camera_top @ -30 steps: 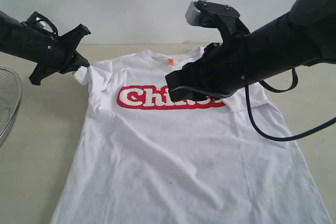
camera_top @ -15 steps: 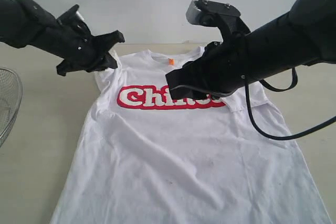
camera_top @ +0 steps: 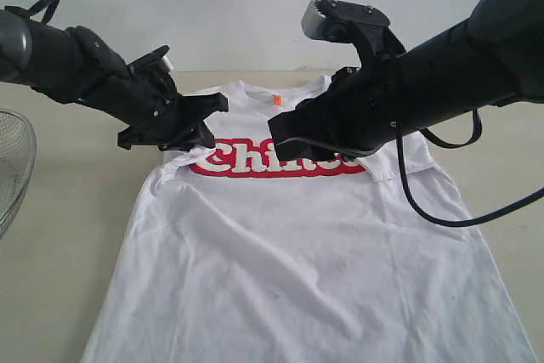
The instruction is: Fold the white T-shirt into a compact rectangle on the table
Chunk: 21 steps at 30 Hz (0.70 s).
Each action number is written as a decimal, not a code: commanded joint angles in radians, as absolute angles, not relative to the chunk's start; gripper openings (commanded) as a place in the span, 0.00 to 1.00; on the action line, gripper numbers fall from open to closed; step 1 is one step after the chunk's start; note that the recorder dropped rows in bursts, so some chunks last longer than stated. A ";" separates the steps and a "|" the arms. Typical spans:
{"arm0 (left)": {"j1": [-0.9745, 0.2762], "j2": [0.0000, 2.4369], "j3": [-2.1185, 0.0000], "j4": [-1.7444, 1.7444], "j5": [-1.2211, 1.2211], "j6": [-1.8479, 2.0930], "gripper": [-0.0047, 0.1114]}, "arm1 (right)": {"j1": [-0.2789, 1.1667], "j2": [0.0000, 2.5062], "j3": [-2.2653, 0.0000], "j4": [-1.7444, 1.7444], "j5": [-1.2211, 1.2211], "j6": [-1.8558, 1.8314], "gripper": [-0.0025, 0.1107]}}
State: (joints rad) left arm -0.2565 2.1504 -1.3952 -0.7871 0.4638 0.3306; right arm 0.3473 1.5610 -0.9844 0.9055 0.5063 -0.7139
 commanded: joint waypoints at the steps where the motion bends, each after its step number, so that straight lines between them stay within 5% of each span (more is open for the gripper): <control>1: -0.263 2.146 -1.400 -0.793 0.521 0.400 0.62 | 0.349 1.557 -0.986 0.905 0.501 -0.716 0.32; 4: -0.263 2.146 -1.400 -0.833 0.567 0.523 0.72 | 0.349 1.557 -0.986 0.905 0.501 -0.716 0.32; 11: -0.263 2.146 -1.400 -1.180 0.647 0.762 0.45 | 0.349 1.557 -0.986 0.905 0.501 -0.716 0.32; 21: -0.263 2.144 -1.400 -1.238 0.704 0.819 0.51 | 0.349 1.557 -0.986 0.905 0.501 -0.716 0.32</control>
State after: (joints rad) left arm -0.2565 2.1504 -1.3952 -1.2254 0.6942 0.8046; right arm 0.3473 1.5610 -0.9844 0.9055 0.5063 -0.7139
